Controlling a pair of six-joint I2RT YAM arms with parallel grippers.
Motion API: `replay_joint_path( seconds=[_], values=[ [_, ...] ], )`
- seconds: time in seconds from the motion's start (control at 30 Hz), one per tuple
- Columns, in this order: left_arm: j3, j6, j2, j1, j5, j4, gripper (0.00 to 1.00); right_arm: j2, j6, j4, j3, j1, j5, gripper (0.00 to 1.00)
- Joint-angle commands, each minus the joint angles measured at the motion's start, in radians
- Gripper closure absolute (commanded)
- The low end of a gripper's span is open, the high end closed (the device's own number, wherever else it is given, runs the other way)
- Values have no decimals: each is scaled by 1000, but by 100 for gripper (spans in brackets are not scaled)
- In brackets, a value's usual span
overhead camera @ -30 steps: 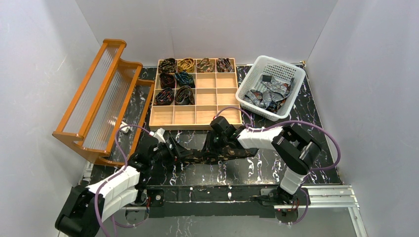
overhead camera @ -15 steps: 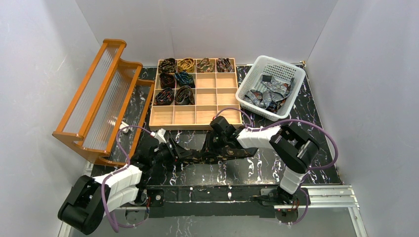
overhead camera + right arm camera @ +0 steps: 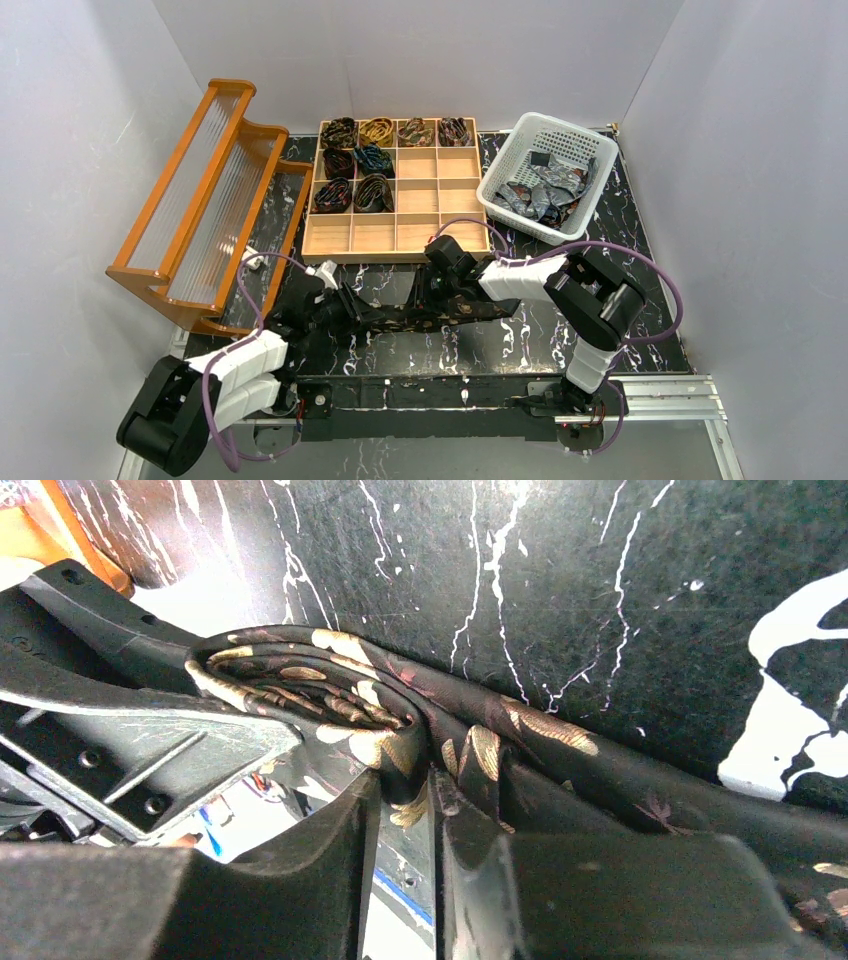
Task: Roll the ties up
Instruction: Roll the tie at the center of the board.
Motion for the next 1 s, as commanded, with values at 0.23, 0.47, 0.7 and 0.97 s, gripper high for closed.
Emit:
replay_joint_path(
  seconds=[0.23,0.47,0.7,0.97],
  values=[
    [143,92,-69,2,-88,-360,77,-157,-104,31,10,2,28,53],
    [231,141,-65,2,-156,-524,75,-173,-161,-150,55,0,204,52],
    [356,232,-44,-1,-256,-709,74,-62,-177,-342,132,1,291,58],
    [504,321,15,-23,-443,-895,73,-102,-189,-290,128,3,262,57]
  ],
)
